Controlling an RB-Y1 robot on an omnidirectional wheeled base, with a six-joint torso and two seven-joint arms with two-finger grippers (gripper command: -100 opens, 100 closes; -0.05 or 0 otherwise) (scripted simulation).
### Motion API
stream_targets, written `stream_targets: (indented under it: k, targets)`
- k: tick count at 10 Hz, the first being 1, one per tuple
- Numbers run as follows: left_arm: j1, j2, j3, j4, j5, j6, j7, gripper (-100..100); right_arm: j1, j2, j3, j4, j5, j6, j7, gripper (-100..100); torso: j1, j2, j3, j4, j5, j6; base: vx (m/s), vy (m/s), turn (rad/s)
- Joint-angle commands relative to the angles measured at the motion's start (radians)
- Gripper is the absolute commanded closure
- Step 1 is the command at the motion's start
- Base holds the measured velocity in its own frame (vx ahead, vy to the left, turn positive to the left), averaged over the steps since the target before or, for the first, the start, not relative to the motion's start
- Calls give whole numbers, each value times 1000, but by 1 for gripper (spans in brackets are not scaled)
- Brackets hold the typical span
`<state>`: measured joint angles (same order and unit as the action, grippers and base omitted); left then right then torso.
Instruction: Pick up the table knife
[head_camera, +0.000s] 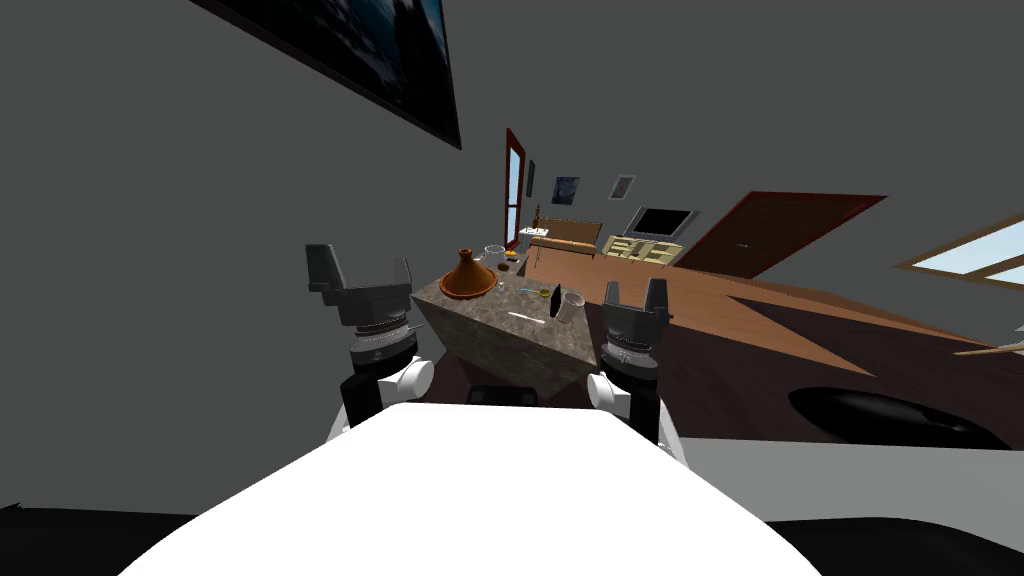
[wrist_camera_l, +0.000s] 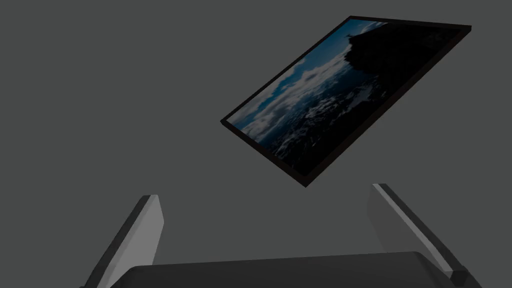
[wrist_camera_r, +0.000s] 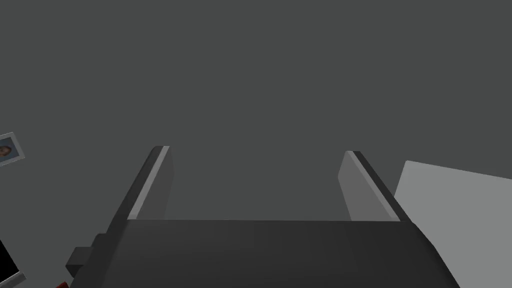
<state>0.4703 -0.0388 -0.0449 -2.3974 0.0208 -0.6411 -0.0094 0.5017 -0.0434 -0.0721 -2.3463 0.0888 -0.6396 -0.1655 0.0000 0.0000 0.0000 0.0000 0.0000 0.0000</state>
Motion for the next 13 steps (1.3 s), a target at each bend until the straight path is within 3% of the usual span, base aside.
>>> stream_targets:
  k: [1,7,8,10,13]
  targets:
    - [0,0,0,0,0,0,0,0,-18,-35,8,20,21,-12,8,-100,0,0,0,0,0,0,-11,3,39]
    - [0,0,0,0,0,0,0,0,-110,-204,53,137,138,-75,49,-100,1,2,1,0,0,0,-28,11,66]
    - [0,0,0,0,0,0,0,0,-110,-217,53,137,138,-75,49,-100,1,2,1,0,0,0,-20,13,34]
    - [0,0,0,0,0,0,0,0,-148,-283,76,194,190,-100,66,-100,1,1,1,0,0,0,-19,16,98]
    - [0,0,0,0,0,0,0,0,-167,-348,89,225,217,-113,75,-100,1,1,0,0,0,0,-14,15,59]
